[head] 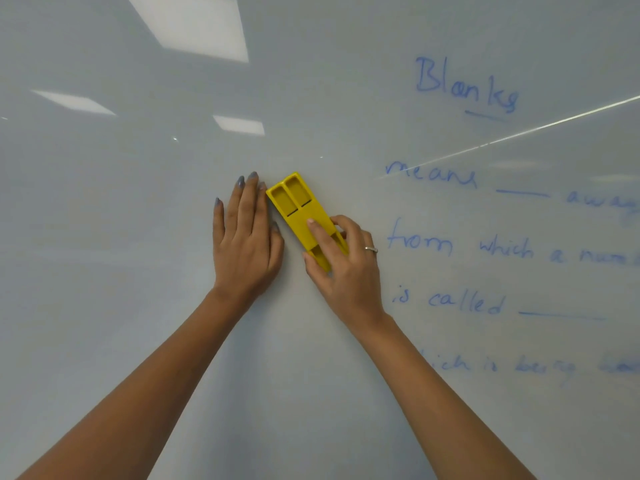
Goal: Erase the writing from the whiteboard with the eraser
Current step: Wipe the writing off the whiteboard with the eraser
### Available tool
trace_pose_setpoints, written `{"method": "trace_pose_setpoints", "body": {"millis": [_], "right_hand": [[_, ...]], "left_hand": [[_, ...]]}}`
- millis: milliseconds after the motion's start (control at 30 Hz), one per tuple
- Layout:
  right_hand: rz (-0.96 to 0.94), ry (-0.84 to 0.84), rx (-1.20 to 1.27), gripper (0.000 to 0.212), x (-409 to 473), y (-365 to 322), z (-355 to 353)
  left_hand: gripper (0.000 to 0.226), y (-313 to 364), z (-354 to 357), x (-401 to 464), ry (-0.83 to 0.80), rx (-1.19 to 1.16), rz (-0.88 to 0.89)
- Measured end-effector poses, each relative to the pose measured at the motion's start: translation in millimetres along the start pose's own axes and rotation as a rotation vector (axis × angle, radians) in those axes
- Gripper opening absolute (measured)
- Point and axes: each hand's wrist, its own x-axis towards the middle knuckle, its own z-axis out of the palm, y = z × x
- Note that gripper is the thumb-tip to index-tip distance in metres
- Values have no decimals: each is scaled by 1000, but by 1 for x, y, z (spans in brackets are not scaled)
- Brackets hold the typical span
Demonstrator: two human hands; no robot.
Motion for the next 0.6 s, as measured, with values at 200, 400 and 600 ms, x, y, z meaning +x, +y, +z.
{"method": "trace_pose_setpoints", "body": {"millis": [200, 400, 600], "right_hand": [[-2, 73, -44, 41, 45, 54, -34], [320, 284, -61, 45, 52, 145, -80], [595, 441, -39, 47, 51, 168, -85]], "left_hand": [[55, 39, 15, 41, 1, 24, 16], [56, 71, 33, 49, -33, 49, 72], [56, 72, 41, 46, 8, 92, 69]]}}
